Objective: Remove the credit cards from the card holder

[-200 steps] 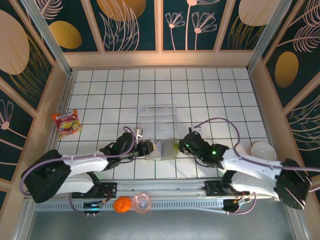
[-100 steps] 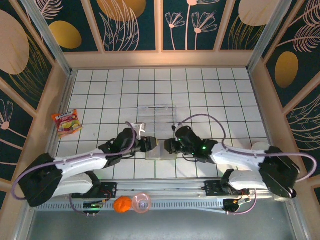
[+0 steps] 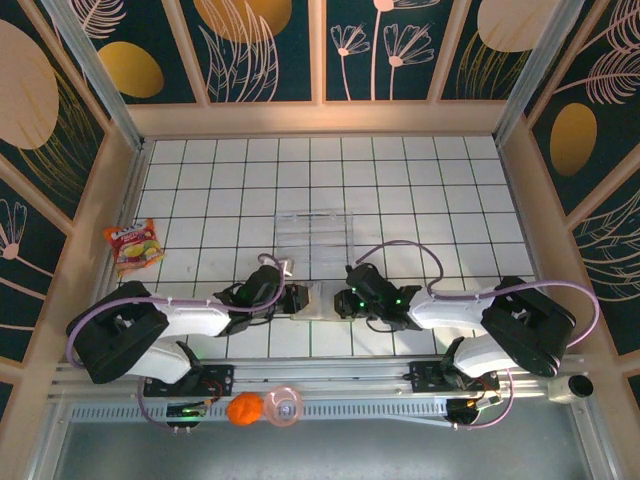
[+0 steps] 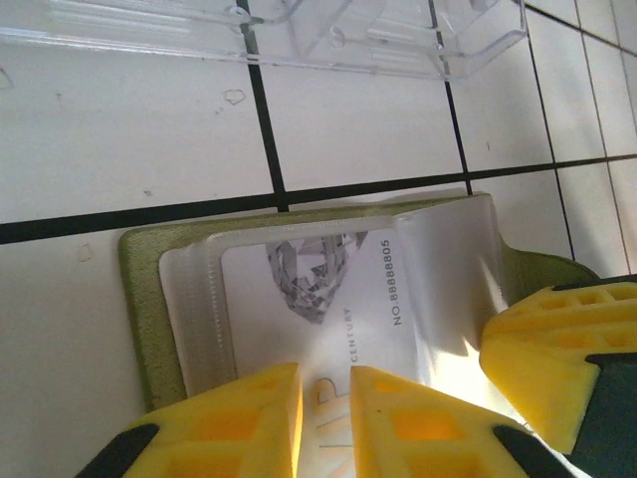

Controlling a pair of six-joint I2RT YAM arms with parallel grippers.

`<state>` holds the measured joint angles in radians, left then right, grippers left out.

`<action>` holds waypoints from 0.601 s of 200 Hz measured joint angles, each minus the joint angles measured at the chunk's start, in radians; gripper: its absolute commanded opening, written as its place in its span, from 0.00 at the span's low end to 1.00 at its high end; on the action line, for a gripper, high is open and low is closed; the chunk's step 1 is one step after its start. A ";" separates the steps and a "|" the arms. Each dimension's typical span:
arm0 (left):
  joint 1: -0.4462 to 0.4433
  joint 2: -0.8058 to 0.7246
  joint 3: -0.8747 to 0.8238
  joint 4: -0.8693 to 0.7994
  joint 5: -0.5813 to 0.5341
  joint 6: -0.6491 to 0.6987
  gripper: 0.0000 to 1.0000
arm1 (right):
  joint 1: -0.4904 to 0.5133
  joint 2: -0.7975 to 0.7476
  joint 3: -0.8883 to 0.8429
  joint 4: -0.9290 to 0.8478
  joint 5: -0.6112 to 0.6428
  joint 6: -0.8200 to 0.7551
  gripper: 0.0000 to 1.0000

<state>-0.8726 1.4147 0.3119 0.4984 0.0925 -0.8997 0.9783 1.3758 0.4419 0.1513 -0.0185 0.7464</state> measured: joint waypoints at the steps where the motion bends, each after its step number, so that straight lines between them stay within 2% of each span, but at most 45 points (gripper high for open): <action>1: 0.000 0.000 -0.002 0.002 0.000 0.000 0.19 | 0.000 0.000 0.000 0.000 0.001 0.000 0.15; 52: 0.000 -0.050 -0.081 0.069 0.005 -0.047 0.22 | -0.001 0.009 0.007 0.003 0.020 -0.016 0.17; 92: -0.001 -0.152 -0.100 -0.024 -0.001 -0.047 0.38 | -0.002 -0.011 0.022 -0.011 0.016 -0.069 0.25; 120: -0.001 -0.276 -0.087 -0.090 -0.020 -0.020 0.40 | -0.002 -0.063 0.056 -0.028 0.000 -0.097 0.34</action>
<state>-0.8734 1.1389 0.2245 0.4080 0.0727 -0.9195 0.9768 1.3125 0.4984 0.1230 -0.0185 0.6495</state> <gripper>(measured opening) 0.402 0.304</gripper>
